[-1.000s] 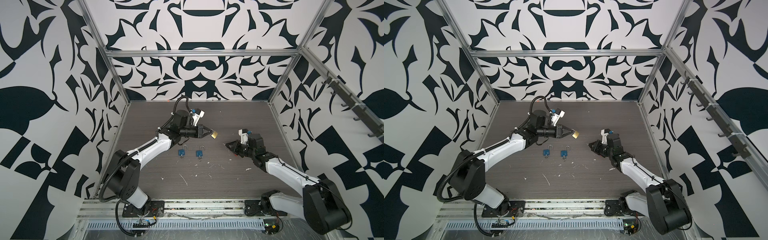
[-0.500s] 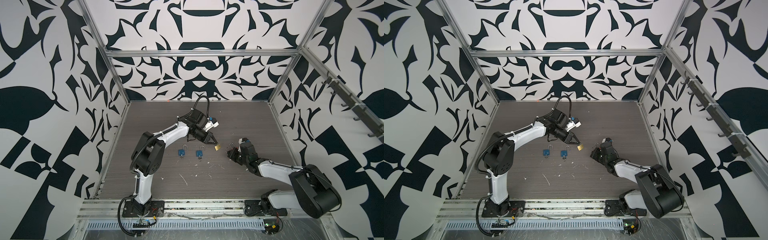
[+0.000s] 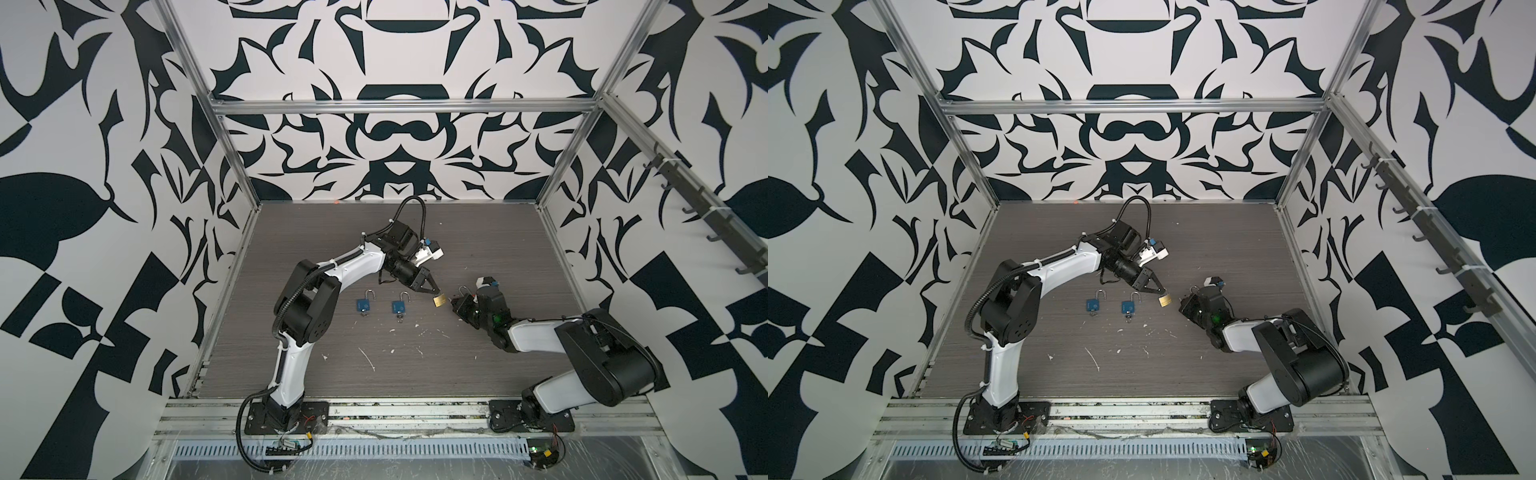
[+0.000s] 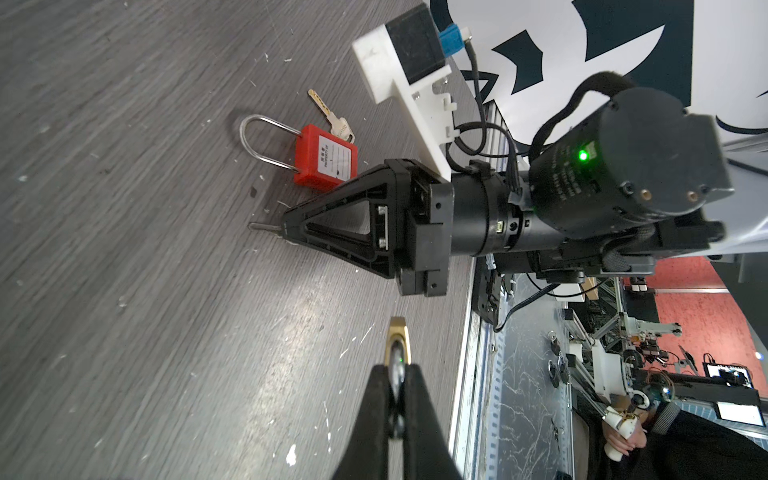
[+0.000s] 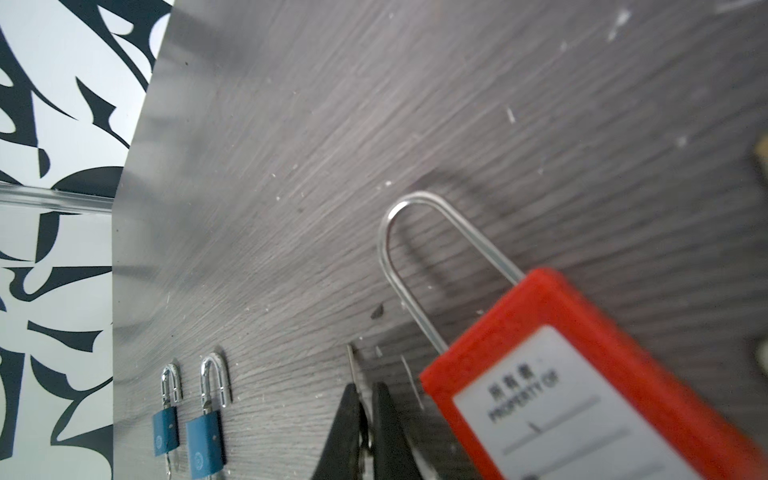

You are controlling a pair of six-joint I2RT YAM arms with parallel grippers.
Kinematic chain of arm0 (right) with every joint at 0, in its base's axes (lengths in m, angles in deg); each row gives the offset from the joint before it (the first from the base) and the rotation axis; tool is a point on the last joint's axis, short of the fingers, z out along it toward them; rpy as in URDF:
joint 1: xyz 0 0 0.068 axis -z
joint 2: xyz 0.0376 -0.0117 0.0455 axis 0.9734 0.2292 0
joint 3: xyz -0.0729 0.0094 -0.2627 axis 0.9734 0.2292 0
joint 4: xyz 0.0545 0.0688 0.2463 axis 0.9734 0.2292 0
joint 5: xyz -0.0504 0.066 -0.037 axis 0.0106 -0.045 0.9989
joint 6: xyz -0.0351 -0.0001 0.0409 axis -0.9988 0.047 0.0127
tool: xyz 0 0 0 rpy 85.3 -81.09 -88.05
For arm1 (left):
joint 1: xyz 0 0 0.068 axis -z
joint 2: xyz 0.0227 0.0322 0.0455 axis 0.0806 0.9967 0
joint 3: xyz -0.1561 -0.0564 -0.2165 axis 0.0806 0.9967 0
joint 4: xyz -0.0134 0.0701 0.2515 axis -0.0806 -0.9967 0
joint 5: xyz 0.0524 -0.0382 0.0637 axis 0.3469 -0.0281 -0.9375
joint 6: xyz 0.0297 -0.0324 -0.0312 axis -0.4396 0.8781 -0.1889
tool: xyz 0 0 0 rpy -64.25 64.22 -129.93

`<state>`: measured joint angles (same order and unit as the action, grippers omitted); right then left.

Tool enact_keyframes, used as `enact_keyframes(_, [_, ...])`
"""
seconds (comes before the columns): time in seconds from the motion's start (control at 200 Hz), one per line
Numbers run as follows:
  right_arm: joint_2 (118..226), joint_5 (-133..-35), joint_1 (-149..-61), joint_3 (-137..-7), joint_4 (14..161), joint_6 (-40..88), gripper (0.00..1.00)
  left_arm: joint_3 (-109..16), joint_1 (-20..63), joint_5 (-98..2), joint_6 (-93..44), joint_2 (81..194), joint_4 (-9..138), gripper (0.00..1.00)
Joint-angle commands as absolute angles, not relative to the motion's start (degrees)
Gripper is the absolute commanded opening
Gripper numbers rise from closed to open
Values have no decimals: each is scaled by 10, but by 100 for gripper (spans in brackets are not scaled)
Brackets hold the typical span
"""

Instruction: Lock with the key

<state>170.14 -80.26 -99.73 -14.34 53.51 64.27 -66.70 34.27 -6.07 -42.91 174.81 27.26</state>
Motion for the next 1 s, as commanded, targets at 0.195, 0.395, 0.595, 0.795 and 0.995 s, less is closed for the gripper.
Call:
enact_keyframes(0.195, [1641,-803,-1001,-134,583,628,44,-745,349,-41,-484,1838,184,0])
enact_keyframes(0.395, [1529,-775,-1002,-130,676,605,43,-812,350,-63,-489,1898,152,0])
enact_keyframes(0.595, [1439,-768,-1008,-133,737,587,42,-890,350,-97,-498,1961,97,0])
enact_keyframes(0.795, [1450,-771,-1036,-171,761,562,45,-924,350,-118,-487,1989,98,8])
enact_keyframes(0.995, [1475,-756,-1066,-189,753,557,46,-930,346,-165,-483,1978,110,52])
